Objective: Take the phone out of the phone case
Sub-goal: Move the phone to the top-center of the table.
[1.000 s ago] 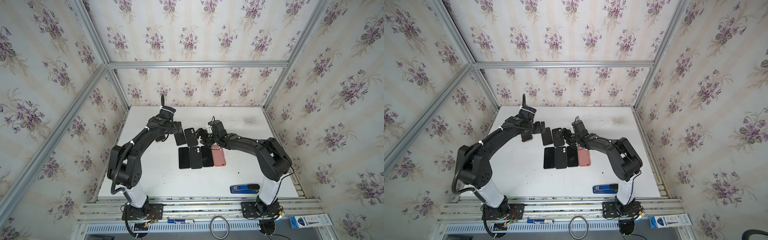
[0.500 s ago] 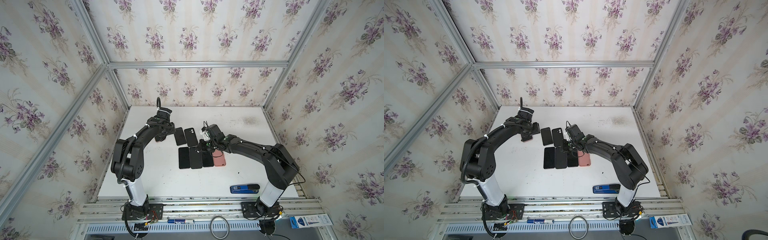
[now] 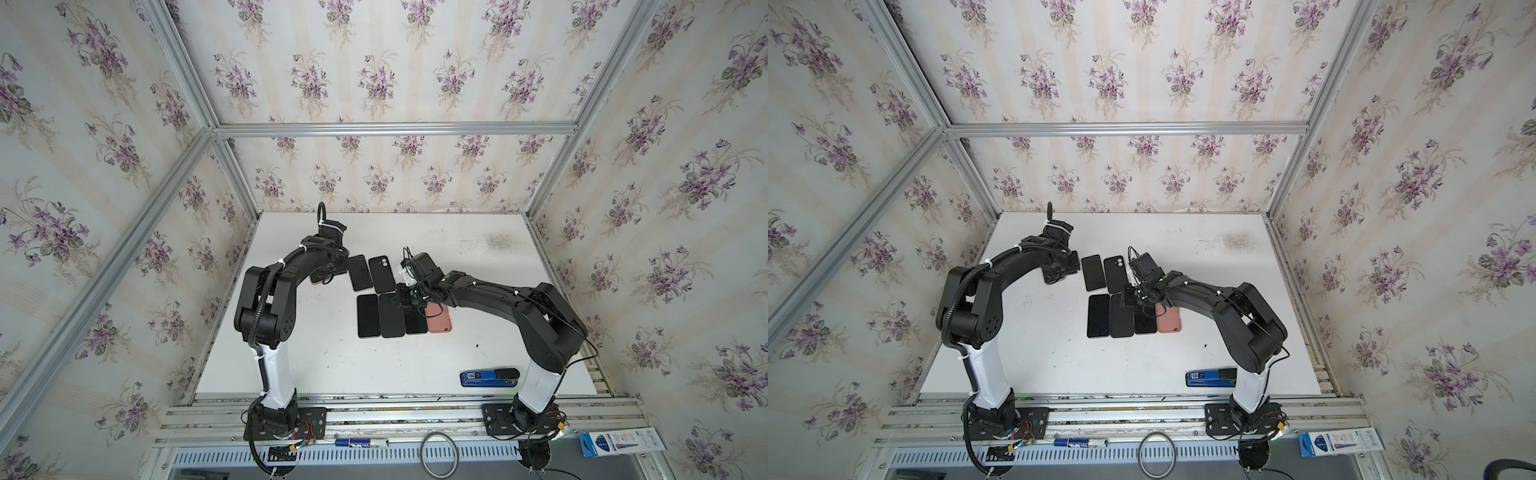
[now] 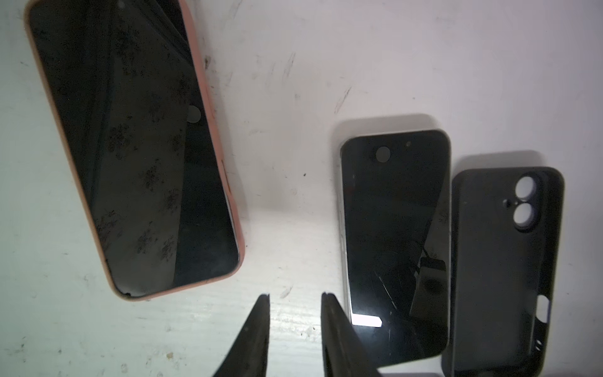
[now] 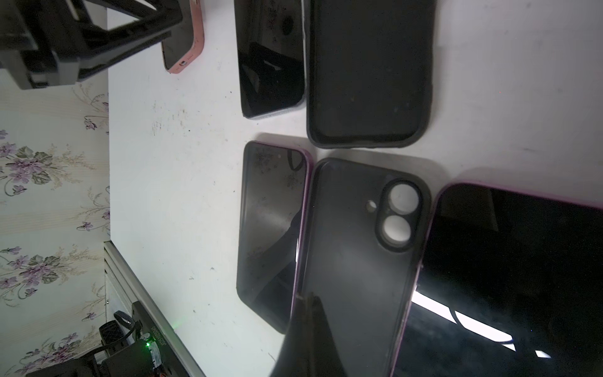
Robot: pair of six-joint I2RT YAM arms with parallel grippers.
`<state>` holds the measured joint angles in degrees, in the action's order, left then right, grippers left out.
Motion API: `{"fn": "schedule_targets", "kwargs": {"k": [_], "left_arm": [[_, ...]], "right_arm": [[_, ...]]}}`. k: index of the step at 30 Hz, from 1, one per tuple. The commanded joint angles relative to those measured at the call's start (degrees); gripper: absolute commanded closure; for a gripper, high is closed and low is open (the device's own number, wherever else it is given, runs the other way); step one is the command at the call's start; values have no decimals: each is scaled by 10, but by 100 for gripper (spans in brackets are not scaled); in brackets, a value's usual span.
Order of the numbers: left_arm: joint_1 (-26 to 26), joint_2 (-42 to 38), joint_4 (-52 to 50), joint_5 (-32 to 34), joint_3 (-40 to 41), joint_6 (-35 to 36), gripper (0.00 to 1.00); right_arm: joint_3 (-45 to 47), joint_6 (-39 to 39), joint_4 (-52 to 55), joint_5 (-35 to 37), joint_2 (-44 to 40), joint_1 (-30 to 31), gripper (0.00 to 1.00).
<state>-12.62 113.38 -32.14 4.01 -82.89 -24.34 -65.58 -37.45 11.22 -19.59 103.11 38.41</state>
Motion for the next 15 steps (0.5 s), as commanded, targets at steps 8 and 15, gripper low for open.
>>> {"fn": "schedule_targets", "kwargs": {"k": [8, 15], "left_arm": [[0, 40, -14, 20, -42, 14, 70], [-2, 65, -41, 25, -83, 21, 68]], "right_arm": [[-1, 4, -15, 9, -26, 0, 100], [0, -1, -17, 8, -41, -1, 100]]}}
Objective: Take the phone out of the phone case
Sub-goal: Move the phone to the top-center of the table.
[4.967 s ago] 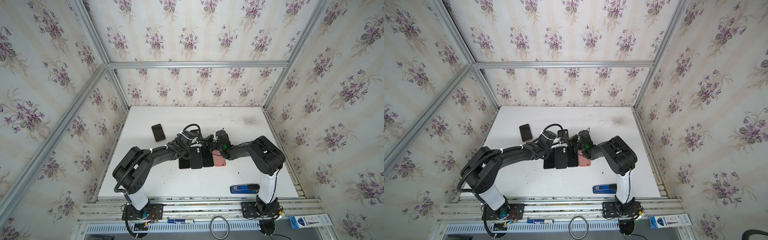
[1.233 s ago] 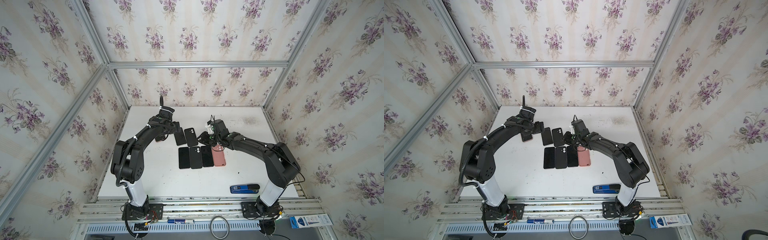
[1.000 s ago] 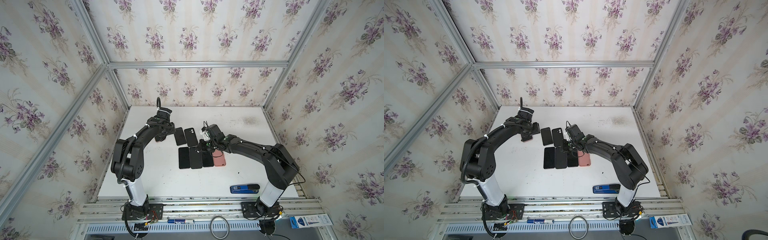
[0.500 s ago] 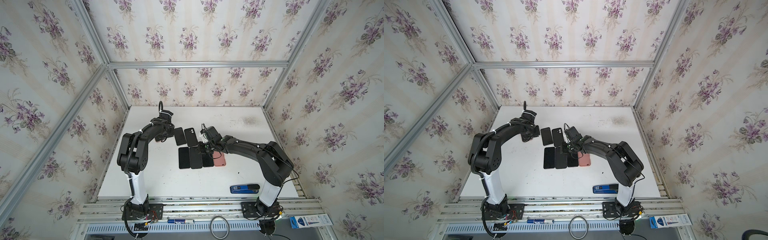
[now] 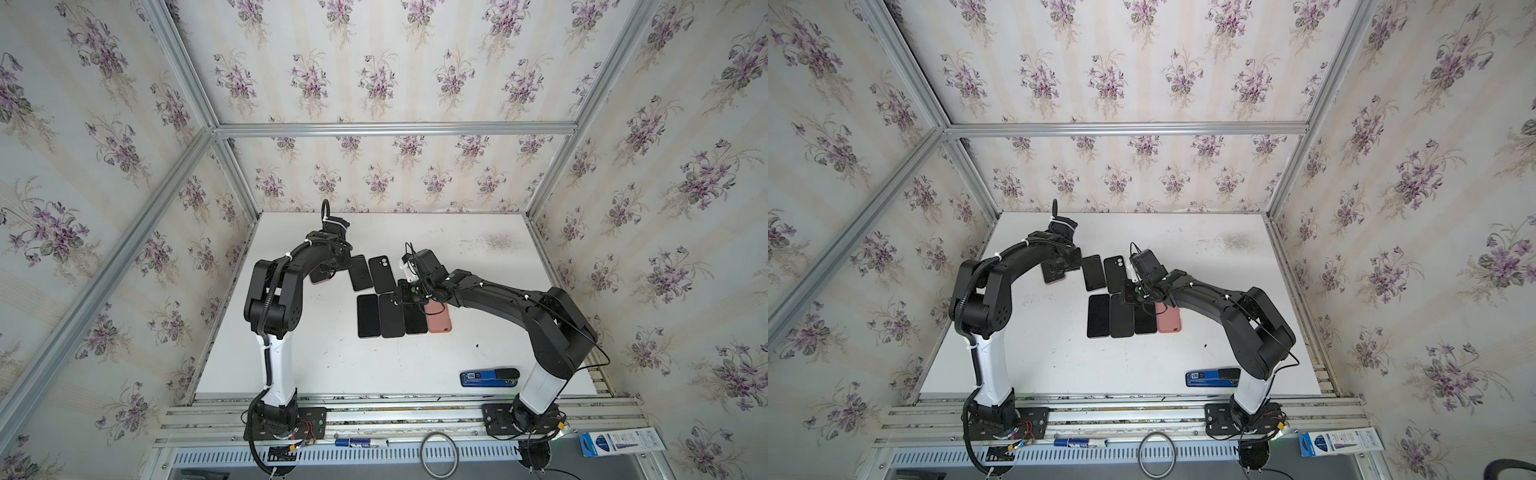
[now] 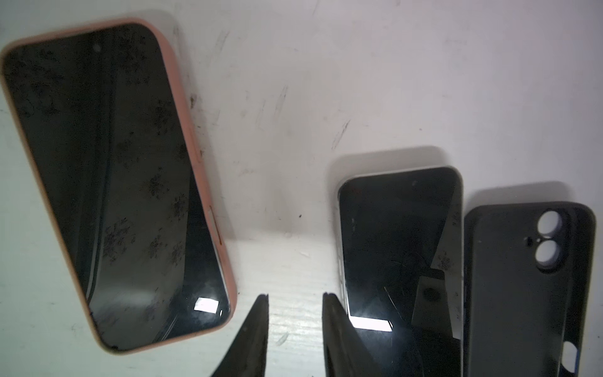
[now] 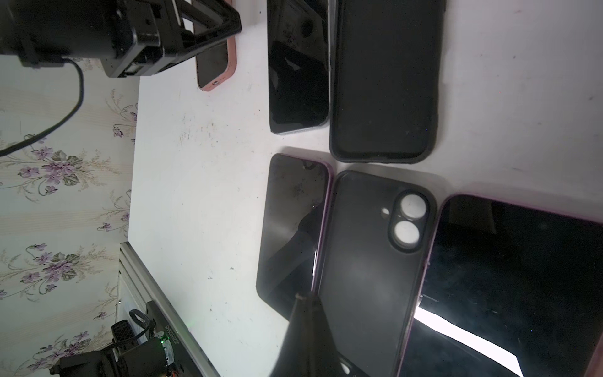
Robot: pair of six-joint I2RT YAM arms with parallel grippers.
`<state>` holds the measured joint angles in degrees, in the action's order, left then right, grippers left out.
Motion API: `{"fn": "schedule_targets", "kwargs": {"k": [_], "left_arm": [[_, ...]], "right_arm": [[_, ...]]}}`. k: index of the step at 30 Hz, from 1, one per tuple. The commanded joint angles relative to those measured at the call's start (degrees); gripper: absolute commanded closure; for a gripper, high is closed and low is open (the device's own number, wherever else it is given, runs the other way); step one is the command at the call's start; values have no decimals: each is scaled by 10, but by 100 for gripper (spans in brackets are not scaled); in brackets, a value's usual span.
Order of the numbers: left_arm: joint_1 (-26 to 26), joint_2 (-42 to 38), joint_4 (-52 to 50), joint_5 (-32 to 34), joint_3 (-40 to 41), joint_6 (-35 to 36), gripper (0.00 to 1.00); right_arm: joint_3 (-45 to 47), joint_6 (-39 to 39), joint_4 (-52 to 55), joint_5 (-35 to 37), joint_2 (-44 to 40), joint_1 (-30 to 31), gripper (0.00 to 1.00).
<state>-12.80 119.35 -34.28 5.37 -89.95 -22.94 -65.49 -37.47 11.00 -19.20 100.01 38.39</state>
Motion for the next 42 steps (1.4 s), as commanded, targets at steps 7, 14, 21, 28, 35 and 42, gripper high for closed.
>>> {"fn": "schedule_targets", "kwargs": {"k": [7, 14, 21, 28, 35, 42], "left_arm": [[-1, 14, -45, 18, -28, 1, 68], [-1, 18, -86, 47, -42, 18, 69], [-3, 40, -128, 57, -74, 33, 72], [-13, 82, -194, 95, -147, 43, 73], [-15, 100, -221, 69, -176, 38, 72], [-14, 104, -221, -1, -178, 32, 73]], "right_arm": [[3, -3, -14, 1, -41, -6, 100], [23, -17, -28, -12, -66, -16, 100], [36, -27, -48, -32, -81, -28, 100], [55, -49, -83, -67, -95, -44, 100], [68, -61, -109, -92, -107, -64, 100], [81, -70, -128, -109, -108, -72, 100]]}}
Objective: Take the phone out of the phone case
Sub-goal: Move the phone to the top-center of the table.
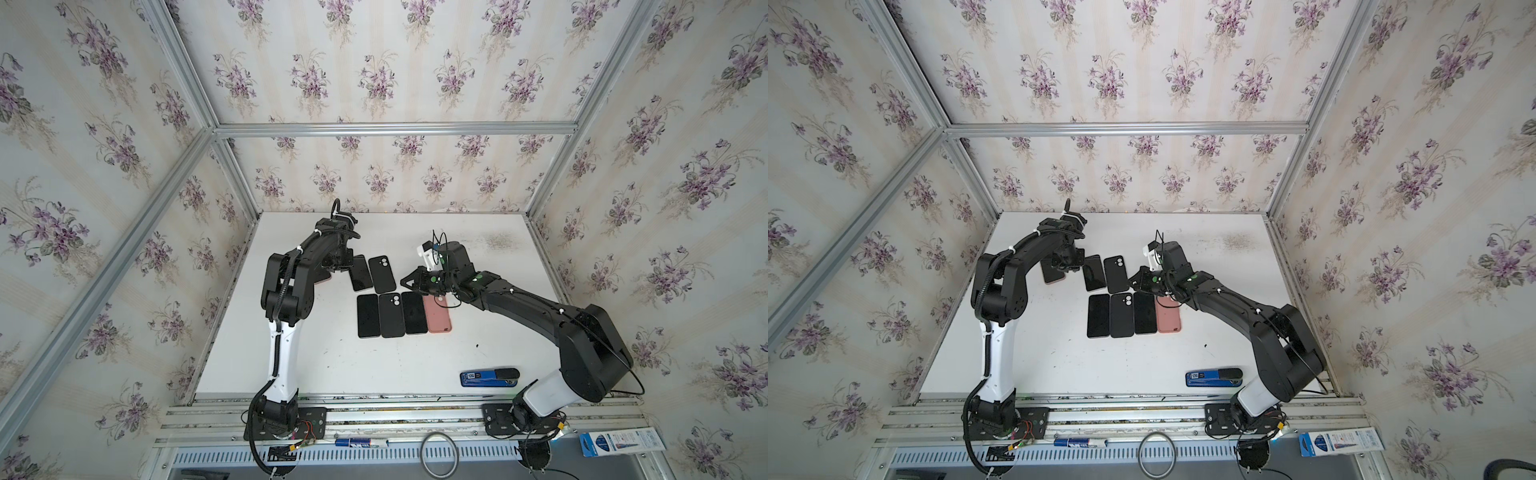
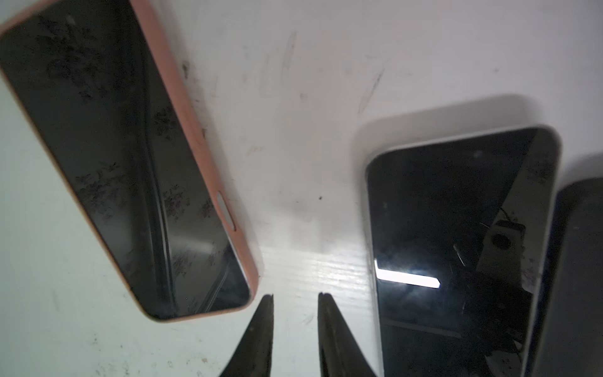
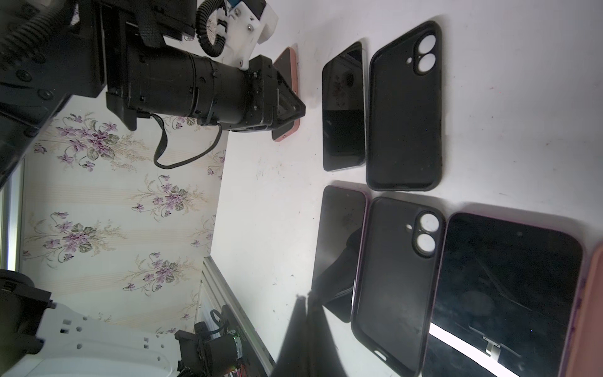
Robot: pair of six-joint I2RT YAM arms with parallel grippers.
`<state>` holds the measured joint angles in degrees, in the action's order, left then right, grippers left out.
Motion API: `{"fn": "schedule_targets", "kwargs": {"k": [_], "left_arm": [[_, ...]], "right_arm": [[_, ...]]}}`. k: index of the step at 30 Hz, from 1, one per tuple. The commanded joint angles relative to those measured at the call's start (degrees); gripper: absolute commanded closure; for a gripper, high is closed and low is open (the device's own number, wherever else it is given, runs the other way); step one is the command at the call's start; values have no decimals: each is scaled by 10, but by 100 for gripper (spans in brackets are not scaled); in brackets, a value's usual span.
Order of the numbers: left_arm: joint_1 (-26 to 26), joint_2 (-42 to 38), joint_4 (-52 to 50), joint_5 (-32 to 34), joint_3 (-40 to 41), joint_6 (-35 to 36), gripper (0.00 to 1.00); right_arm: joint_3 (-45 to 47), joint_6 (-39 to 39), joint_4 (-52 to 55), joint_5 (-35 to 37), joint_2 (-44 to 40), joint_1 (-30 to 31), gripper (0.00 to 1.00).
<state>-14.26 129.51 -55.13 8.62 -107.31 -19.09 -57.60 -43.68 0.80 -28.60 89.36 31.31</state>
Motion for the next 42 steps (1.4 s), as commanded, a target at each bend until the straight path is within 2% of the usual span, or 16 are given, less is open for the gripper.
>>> {"fn": "schedule_targets", "kwargs": {"k": [1, 6, 10, 17, 22, 25, 29, 36, 42], "left_arm": [[2, 3, -15, -42, -7, -7, 73], [6, 12, -29, -48, -20, -19, 68], [6, 22, -44, -46, -38, -22, 64], [5, 47, -78, -36, -79, -22, 46], [6, 55, -96, -25, -98, -30, 40], [5, 37, -95, 1, -82, -34, 37], [5, 12, -96, 69, -77, -26, 31], [6, 27, -123, 132, -102, 1, 30], [1, 45, -125, 141, -116, 11, 29]], "right_arm": [[4, -10, -31, -18, -1, -1, 100], [13, -30, -62, -35, 3, -1, 100], [12, -31, -67, -43, 4, -28, 100], [17, -48, -87, -72, 1, -50, 100], [25, -59, -101, -89, -9, -63, 100], [32, -58, -100, -90, -16, -69, 100], [41, -72, -119, -103, -16, -80, 100], [46, -92, -152, -117, -4, -91, 100], [41, -104, -171, -129, 8, -98, 100]]}}
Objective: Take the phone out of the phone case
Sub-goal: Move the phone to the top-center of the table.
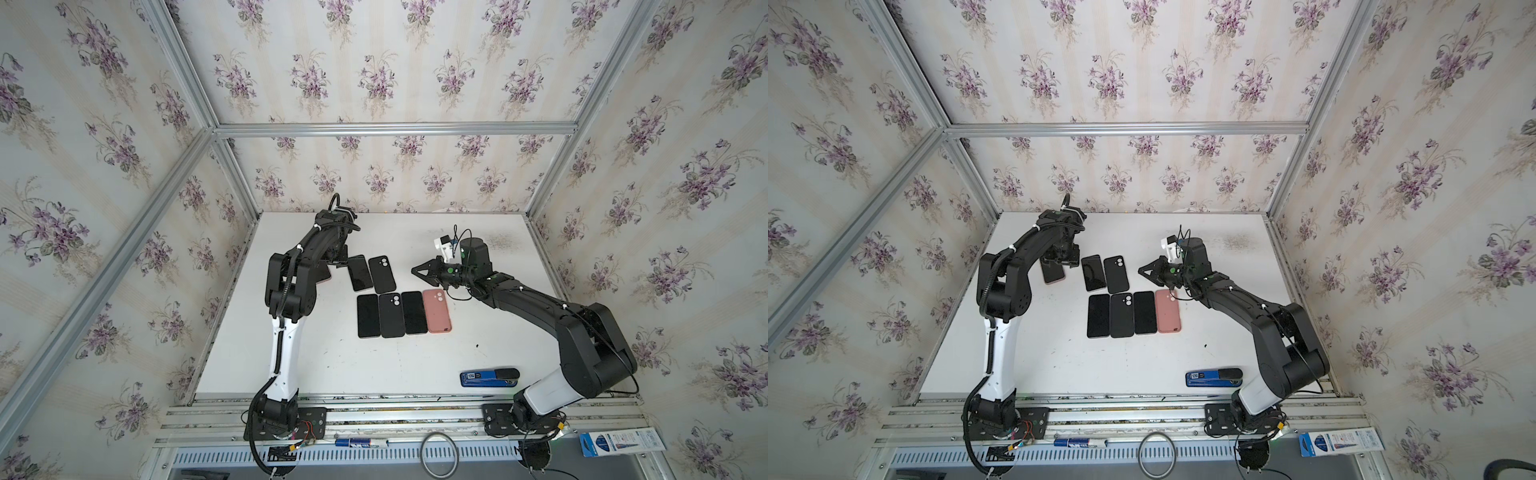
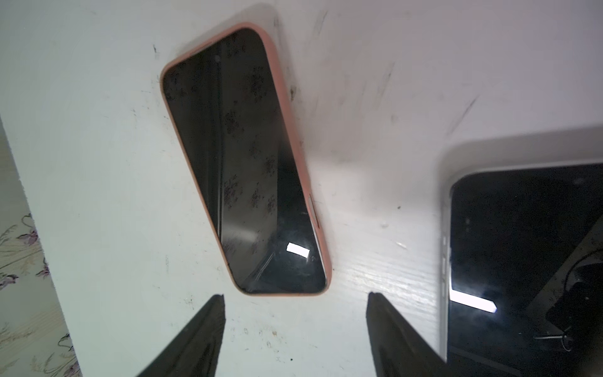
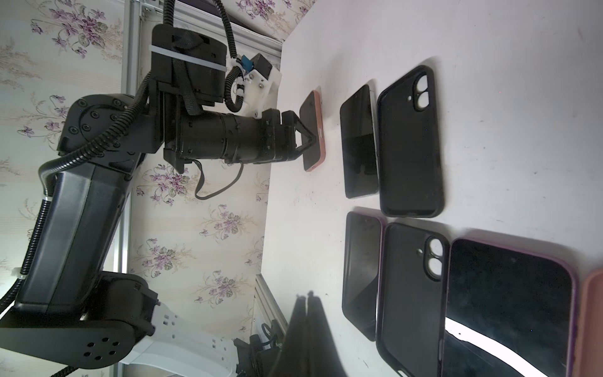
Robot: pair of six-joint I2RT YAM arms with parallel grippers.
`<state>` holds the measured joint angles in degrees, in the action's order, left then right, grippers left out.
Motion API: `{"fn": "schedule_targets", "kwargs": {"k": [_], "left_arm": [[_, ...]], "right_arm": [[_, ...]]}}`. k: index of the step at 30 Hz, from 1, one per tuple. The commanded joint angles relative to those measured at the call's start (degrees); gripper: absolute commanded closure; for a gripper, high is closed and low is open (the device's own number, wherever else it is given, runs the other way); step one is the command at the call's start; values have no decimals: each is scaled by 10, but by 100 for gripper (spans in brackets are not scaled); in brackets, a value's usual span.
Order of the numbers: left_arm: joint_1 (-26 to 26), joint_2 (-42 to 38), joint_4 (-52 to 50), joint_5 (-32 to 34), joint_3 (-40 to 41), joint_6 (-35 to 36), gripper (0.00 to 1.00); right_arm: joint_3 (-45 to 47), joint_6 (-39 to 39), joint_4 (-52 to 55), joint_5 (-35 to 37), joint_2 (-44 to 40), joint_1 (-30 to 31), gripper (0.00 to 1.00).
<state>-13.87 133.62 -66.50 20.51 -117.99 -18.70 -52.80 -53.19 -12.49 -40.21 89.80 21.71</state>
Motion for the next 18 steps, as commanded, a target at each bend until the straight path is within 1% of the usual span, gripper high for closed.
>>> {"fn": "schedule_targets", "kwargs": {"k": [1, 11, 15, 18], "left_arm": [[-4, 8, -13, 22, -16, 8, 29], [-17, 41, -20, 37, -55, -2, 23], [-18, 57, -44, 41, -84, -4, 18], [-20, 63, -54, 32, -92, -4, 15]], "right_arm": [[-8, -11, -41, -15, 6, -2, 100], [-5, -45, -88, -43, 21, -21, 100], [-2, -62, -110, -54, 26, -29, 100], [1, -80, -135, -62, 33, -33, 100]]}}
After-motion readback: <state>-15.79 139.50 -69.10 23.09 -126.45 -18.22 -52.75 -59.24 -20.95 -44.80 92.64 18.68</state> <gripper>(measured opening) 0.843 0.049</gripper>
